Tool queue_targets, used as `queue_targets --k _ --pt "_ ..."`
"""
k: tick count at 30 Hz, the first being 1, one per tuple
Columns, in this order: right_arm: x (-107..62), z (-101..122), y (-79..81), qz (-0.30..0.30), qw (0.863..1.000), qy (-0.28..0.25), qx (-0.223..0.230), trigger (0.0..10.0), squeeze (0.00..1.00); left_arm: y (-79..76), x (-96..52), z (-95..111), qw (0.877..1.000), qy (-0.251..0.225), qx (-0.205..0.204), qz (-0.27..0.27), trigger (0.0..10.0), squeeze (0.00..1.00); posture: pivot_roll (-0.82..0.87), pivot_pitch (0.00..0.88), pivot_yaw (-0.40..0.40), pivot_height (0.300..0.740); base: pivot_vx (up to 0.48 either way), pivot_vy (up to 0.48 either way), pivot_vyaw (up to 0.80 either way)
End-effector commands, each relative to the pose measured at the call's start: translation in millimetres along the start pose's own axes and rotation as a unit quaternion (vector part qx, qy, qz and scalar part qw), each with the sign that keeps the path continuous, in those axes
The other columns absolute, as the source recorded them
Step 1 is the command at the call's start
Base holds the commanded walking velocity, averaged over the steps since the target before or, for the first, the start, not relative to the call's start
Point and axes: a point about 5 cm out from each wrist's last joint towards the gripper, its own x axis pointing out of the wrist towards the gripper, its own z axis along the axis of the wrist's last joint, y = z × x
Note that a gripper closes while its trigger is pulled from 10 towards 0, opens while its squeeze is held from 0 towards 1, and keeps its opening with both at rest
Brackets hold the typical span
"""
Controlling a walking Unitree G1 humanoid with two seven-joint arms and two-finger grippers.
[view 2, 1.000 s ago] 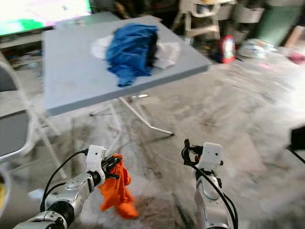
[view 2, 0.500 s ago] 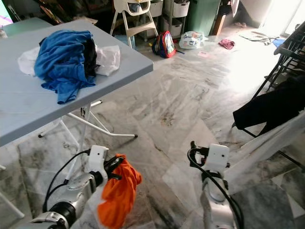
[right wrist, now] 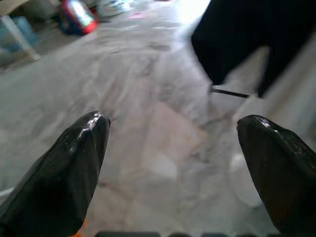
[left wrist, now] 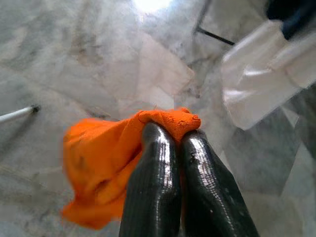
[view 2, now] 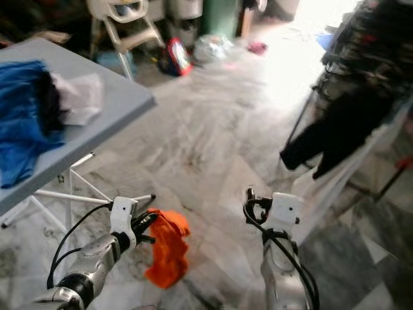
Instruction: Hang hanger
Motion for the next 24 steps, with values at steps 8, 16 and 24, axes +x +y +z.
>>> queue_targets --k 8,16,24 --pt "-1.2 -0.3 -10.0 -0.015 1.000 0.005 -0.007 10.0 0.00 -11.9 5.7 -1.4 1.000 0.011 0.004 -0.017 10.0 0.00 -0.07 0.126 0.026 0.740 0.160 0.000 -0.40" --pt "-1.4 -1.0 -10.1 -0.016 1.000 0.006 -0.008 10.0 0.00 -12.6 8.3 1.6 1.000 0.006 -0.025 -0.006 10.0 0.00 -0.07 0.123 0.024 0.740 0.000 0.000 0.00" --pt "-1.4 -2.0 -9.8 -0.016 1.000 0.011 -0.008 10.0 0.00 -9.8 6.9 1.8 1.000 0.009 -0.021 -0.009 10.0 0.00 -0.07 0.123 0.021 0.740 0.000 0.153 -0.27"
